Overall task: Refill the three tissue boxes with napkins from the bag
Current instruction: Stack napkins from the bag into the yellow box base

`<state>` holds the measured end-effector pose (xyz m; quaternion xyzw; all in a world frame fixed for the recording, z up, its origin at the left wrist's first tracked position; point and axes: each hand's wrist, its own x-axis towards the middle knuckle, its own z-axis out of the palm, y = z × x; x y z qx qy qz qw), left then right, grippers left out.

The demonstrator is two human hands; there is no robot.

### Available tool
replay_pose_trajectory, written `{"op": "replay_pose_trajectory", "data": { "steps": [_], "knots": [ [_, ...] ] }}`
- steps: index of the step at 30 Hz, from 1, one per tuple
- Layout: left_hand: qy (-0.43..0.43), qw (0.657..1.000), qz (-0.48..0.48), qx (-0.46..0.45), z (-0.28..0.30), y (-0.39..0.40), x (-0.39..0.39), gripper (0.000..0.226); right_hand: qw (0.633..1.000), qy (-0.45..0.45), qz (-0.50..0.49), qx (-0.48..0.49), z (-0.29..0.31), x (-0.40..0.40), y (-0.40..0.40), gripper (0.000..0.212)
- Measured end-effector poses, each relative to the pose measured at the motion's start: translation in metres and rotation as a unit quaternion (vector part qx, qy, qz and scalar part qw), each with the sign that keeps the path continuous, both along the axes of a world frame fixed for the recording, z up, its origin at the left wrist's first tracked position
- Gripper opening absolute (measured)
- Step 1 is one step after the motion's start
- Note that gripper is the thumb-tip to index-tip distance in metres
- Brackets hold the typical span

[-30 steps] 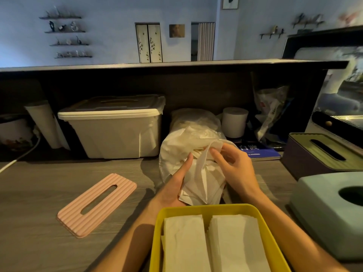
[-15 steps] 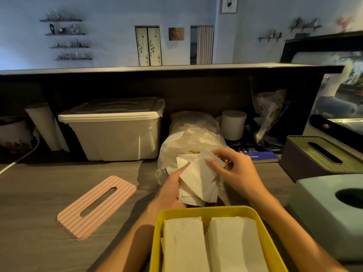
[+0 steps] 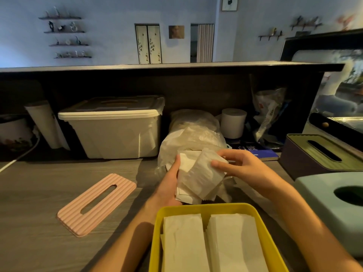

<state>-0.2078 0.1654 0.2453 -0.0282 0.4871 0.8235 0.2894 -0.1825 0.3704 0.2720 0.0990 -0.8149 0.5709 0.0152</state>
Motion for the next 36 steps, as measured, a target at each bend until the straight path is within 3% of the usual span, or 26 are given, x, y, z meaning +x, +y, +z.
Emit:
{"op": "replay_pose_trajectory", "data": {
  "steps": [3, 5, 8, 13, 15, 19, 23, 28, 31, 33, 36],
  "knots": [
    [0.011, 1.0, 0.002, -0.021, -0.01, -0.003, -0.011, 0.078, 0.998, 0.012, 0.05, -0.043, 0.0, 0.002, -0.007, 0.027],
    [0.04, 0.997, -0.012, -0.057, -0.008, -0.005, -0.013, 0.092, 0.999, 0.033, 0.016, -0.036, -0.007, -0.002, -0.017, 0.026],
    [0.022, 0.997, -0.068, -0.009, -0.007, -0.006, -0.008, 0.082, 0.99, 0.119, -0.058, 0.05, -0.023, -0.01, -0.026, 0.029],
    [0.041, 0.992, -0.121, -0.017, -0.005, -0.01, -0.001, 0.06, 0.972, 0.19, -0.132, 0.042, -0.026, -0.014, -0.028, 0.028],
    [0.081, 0.986, -0.137, -0.046, -0.004, -0.011, -0.002, 0.037, 0.97, 0.183, -0.155, 0.049, -0.026, -0.015, -0.025, 0.024],
    [0.129, 0.976, -0.159, -0.068, -0.001, -0.012, -0.001, 0.029, 0.986, 0.111, -0.112, 0.047, -0.024, -0.015, -0.018, 0.02],
    [0.127, 0.977, -0.156, -0.071, 0.002, -0.016, 0.001, 0.037, 0.985, 0.129, -0.114, 0.006, -0.019, -0.011, -0.016, 0.016],
    [0.078, 0.984, -0.139, -0.079, 0.0, -0.011, -0.002, 0.05, 0.944, 0.237, -0.204, -0.103, -0.005, -0.003, -0.015, 0.016],
    [0.029, 0.993, -0.106, -0.039, -0.005, -0.01, -0.006, 0.073, 0.953, 0.177, -0.163, -0.182, 0.004, 0.001, -0.014, 0.017],
    [0.01, 0.997, -0.071, 0.006, -0.006, -0.01, -0.007, 0.065, 0.965, 0.13, -0.101, -0.205, 0.004, 0.003, -0.017, 0.02],
    [0.057, 0.997, -0.049, -0.009, -0.002, -0.009, -0.004, 0.048, 0.982, 0.119, -0.061, -0.13, -0.005, 0.001, -0.027, 0.019]
  ]
}}
